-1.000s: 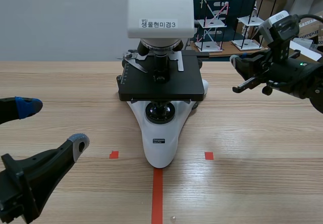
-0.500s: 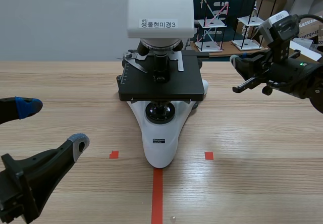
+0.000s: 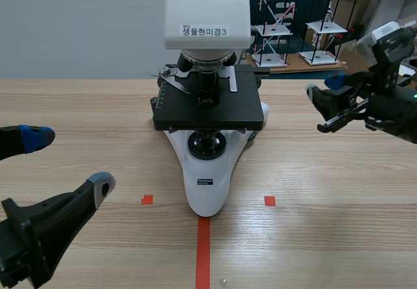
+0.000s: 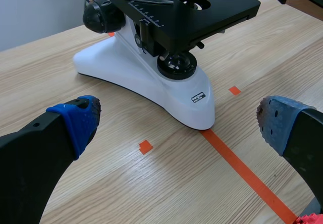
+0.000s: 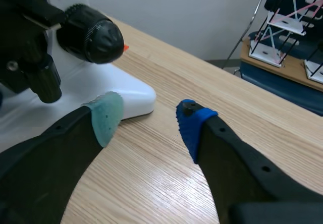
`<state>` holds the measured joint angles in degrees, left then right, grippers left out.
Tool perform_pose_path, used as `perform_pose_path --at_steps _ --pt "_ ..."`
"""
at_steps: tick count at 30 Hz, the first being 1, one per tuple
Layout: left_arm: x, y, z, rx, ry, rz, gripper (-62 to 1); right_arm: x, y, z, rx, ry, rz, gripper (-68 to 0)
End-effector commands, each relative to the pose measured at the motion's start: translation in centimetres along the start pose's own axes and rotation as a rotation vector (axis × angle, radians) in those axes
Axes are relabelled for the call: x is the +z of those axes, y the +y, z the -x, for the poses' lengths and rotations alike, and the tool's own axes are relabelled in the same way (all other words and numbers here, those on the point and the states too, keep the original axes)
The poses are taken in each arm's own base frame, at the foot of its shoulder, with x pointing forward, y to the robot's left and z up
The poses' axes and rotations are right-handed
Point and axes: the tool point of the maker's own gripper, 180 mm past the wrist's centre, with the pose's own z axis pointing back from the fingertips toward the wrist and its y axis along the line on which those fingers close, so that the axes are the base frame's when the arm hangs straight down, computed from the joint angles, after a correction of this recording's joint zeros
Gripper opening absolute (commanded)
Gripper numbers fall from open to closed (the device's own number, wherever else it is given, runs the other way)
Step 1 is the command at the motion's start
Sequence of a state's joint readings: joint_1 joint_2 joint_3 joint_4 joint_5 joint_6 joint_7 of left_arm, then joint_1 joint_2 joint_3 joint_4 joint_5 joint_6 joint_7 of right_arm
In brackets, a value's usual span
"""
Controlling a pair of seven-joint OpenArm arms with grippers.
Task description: Return to the home posture
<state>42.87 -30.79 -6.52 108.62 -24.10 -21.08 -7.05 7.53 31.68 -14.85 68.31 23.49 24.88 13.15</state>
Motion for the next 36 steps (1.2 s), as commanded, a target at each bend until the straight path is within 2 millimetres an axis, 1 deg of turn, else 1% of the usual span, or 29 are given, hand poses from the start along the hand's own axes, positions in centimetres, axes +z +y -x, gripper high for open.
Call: perform_pose_path --at_steps 1,5,8,11,13,15,20,27,31,36 --pt "-0.1 -0.1 -1.1 -0.003 -0.037 0.000 1.4 0.6 -0.2 -1.5 0.011 -0.035 0.003 -33.4" --pt "-0.1 -0.1 -1.1 -0.003 -0.037 0.000 1.4 2.6 1.6 -2.0 0.017 -0.045 -0.019 -19.0" --pt "-0.1 -0.1 -1.1 -0.003 -0.037 0.000 1.4 4.0 3.5 -2.5 0.020 -0.053 -0.039 -9.5" --pt "-0.1 -0.1 -1.1 -0.003 -0.037 0.000 1.4 5.6 4.9 -2.9 0.018 -0.055 -0.034 -3.5" --pt "-0.1 -0.1 -1.1 -0.003 -0.037 0.000 1.4 6.6 5.7 -3.1 0.016 -0.054 -0.032 -1.2" --pt "-0.1 -0.1 -1.1 -0.003 -0.037 0.000 1.4 7.5 6.8 -3.4 0.010 -0.052 -0.045 0.4" --pt "-0.1 -0.1 -1.1 -0.003 -0.037 0.000 1.4 9.8 9.7 -4.0 -0.012 -0.038 -0.088 0.4" --pt "-0.1 -0.1 -1.1 -0.003 -0.037 0.000 1.4 12.1 12.5 -4.2 -0.049 -0.003 -0.122 0.4" --pt "-0.1 -0.1 -1.1 -0.003 -0.037 0.000 1.4 13.0 13.3 -4.0 -0.068 0.014 -0.130 0.4" --pt "-0.1 -0.1 -1.1 -0.003 -0.037 0.000 1.4 13.8 13.4 -3.9 -0.081 0.010 -0.128 0.4"
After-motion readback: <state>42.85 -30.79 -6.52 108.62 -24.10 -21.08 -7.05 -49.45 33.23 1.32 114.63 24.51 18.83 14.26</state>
